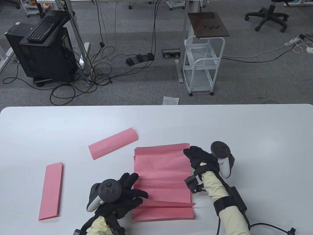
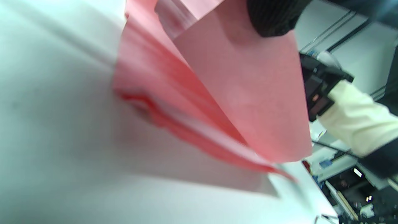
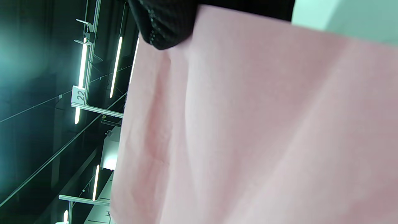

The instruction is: Unfold complexly folded papers and stack

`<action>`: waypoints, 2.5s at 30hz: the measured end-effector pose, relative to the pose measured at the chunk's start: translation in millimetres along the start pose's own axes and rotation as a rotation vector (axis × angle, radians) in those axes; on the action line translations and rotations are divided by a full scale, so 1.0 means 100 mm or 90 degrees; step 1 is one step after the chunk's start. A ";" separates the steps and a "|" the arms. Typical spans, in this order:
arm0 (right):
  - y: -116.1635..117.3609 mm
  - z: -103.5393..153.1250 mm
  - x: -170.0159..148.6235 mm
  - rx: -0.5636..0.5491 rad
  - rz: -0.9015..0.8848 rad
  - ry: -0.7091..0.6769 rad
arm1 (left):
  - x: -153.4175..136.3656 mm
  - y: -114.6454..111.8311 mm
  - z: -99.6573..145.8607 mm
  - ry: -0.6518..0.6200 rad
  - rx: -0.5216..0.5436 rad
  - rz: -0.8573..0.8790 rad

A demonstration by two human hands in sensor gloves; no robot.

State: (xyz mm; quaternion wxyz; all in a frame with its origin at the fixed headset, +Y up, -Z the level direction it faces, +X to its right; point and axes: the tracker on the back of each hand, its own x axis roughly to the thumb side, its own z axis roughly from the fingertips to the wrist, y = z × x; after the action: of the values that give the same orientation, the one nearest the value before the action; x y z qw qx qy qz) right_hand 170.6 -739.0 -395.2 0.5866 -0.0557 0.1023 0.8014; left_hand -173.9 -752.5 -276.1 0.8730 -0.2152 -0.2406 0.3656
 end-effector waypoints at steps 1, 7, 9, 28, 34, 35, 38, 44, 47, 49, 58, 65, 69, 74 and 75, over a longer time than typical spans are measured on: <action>0.02 -0.01 -0.02 0.002 0.000 0.002 | -0.01 -0.01 -0.01 0.006 -0.017 -0.007; 0.09 -0.03 -0.05 0.006 0.023 -0.001 | -0.08 -0.09 -0.04 0.036 -0.090 -0.015; 0.10 -0.03 -0.06 0.006 0.022 0.000 | -0.09 -0.11 -0.05 0.036 -0.104 -0.007; 0.15 -0.01 -0.14 -0.013 0.046 0.020 | -0.21 -0.48 -0.21 0.186 -0.201 -0.211; 0.42 0.42 0.03 0.042 0.337 -0.206 | -0.22 -0.49 -0.22 0.194 -0.205 -0.212; 0.53 0.54 0.02 0.074 0.413 -0.263 | -0.22 -0.49 -0.22 0.196 -0.206 -0.215; 0.92 0.86 -0.11 0.310 0.606 -0.287 | -0.22 -0.51 -0.23 0.201 -0.210 -0.224; 1.33 1.01 -0.47 0.510 0.713 -0.154 | -0.26 -0.54 -0.22 0.224 -0.222 -0.252; 1.13 1.00 -0.55 0.494 0.687 -0.130 | -0.26 -0.54 -0.22 0.236 -0.220 -0.250; 0.97 1.01 -0.62 0.493 0.668 -0.099 | -0.26 -0.54 -0.22 0.240 -0.217 -0.247; 0.46 1.09 -0.83 0.432 0.612 -0.039 | -0.27 -0.54 -0.22 0.246 -0.213 -0.238; 0.71 1.06 -0.50 0.395 0.605 -0.158 | -0.27 -0.54 -0.23 0.245 -0.217 -0.242; 1.07 0.90 -0.44 0.467 0.658 -0.145 | -0.27 -0.54 -0.23 0.244 -0.221 -0.244; 0.88 0.51 -0.49 0.426 0.625 -0.071 | -0.27 -0.55 -0.23 0.241 -0.226 -0.240; 0.82 0.46 -0.50 0.411 0.619 -0.058 | -0.26 -0.55 -0.23 0.241 -0.226 -0.241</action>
State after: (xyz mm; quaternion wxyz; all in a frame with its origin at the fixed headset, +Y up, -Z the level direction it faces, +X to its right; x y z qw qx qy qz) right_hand 109.0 -798.7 -331.8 0.1423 0.2141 0.3298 0.9084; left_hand -147.6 -811.8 -271.3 0.9036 -0.3798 -0.1696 0.1027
